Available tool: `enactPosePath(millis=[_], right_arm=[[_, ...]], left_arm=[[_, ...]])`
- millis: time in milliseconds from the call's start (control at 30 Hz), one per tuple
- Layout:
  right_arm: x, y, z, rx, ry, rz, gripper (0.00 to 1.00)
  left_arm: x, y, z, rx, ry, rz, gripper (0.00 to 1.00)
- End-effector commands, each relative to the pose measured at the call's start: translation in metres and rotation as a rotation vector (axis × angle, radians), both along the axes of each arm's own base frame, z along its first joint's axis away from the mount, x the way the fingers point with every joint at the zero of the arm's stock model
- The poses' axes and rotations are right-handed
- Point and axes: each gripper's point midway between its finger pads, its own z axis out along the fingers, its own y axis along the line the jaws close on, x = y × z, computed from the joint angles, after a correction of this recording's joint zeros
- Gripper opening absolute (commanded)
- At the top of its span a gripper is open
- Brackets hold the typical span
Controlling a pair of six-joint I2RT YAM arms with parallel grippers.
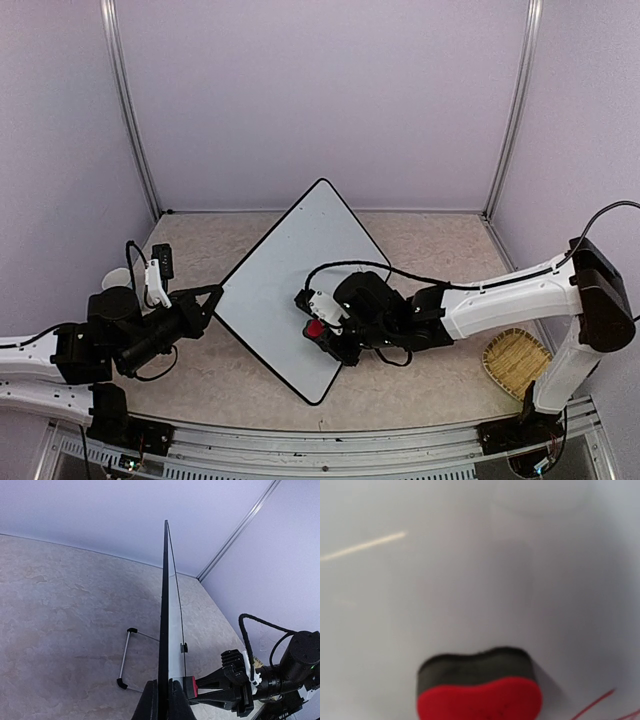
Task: Erase the whiteboard
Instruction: Erase the whiteboard at the center of the board.
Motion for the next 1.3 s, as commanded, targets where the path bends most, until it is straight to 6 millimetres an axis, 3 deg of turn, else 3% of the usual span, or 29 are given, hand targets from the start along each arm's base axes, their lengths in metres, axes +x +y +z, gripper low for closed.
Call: enactPosePath(millis=[0, 167, 500, 633, 800, 1267], right_arm=[[-0.025, 0.009, -0.006, 0.141, 0.092, 0.066, 0.20], [-0.055, 0.018, -0.024, 0.164, 0.127, 0.145, 0.20], [-0.108, 0.046, -0.024, 0.228, 0.145, 0.306, 0.20], [-0.119, 0.052, -0.034, 0.212, 0.159, 0.316, 0.21], [-0.102, 0.045, -0.043, 0.186, 0.134, 0.237, 0.21], [-0.025, -0.003, -0.032, 0.153, 0.046, 0.007, 0.21]], left_arm=[[-0.020, -0.017, -0.031, 0.136, 0.052, -0.145, 0.00], [-0.020, -0.017, -0.030, 0.128, 0.050, -0.145, 0.00], [-0.020, -0.015, -0.032, 0.131, 0.055, -0.140, 0.00], [-0.020, -0.013, -0.031, 0.128, 0.051, -0.135, 0.00], [-0.021, -0.013, -0.032, 0.128, 0.053, -0.140, 0.00], [-0.021, -0.010, -0.034, 0.127, 0.056, -0.135, 0.00]])
